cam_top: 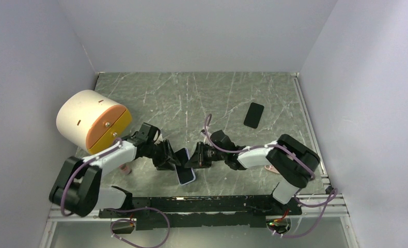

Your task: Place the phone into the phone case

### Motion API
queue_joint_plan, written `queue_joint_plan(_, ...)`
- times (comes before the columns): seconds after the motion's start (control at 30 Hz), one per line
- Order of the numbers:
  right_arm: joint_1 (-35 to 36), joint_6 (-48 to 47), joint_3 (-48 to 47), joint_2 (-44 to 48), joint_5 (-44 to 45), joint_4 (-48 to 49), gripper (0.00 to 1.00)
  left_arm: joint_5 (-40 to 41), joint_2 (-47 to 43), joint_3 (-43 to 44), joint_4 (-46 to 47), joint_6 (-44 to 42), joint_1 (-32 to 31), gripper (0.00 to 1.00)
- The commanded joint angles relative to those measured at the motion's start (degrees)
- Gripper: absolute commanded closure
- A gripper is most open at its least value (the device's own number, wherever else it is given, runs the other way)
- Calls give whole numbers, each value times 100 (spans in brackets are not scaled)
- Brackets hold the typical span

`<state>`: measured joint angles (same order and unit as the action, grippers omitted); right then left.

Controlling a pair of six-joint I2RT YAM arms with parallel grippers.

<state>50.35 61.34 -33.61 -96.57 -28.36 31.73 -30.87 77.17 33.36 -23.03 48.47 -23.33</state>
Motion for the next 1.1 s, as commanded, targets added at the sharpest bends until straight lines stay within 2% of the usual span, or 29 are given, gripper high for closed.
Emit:
queue_joint_plan(0.0, -97, -780, -388, 946, -65, -216, 100, -15, -1050, 428, -412, 230, -22, 45)
queue_joint_plan(0.13, -287, -1143, -370, 1534, -207, -403, 100, 220, -1838, 1054, -1025, 73, -9, 29)
queue_joint_plan(0.23, -382, -1282, -299, 1882, -373, -312, 100, 135, -2127, 1453, -1167, 17, -5, 22)
queue_joint_plan(0.47, -394, -1075, 69, 2730, -754, 978, 100, -290, -2638, 1581, -640, 119, -5, 19)
queue_joint_plan(0.7, -398, -999, 43, 3078, -666, 1213, 100, -795, -2743, 1744, -344, 22, -5, 18)
queue_joint_plan(0.9, -395, -565, -18, 2775, -876, 1851, 100, -1520, -2722, 1418, 669, 422, -5, 27)
queue_joint_plan(1.07, -394, -410, 8, 2644, -890, 1892, 100, -1691, -2730, 1269, 1117, 691, -5, 53)
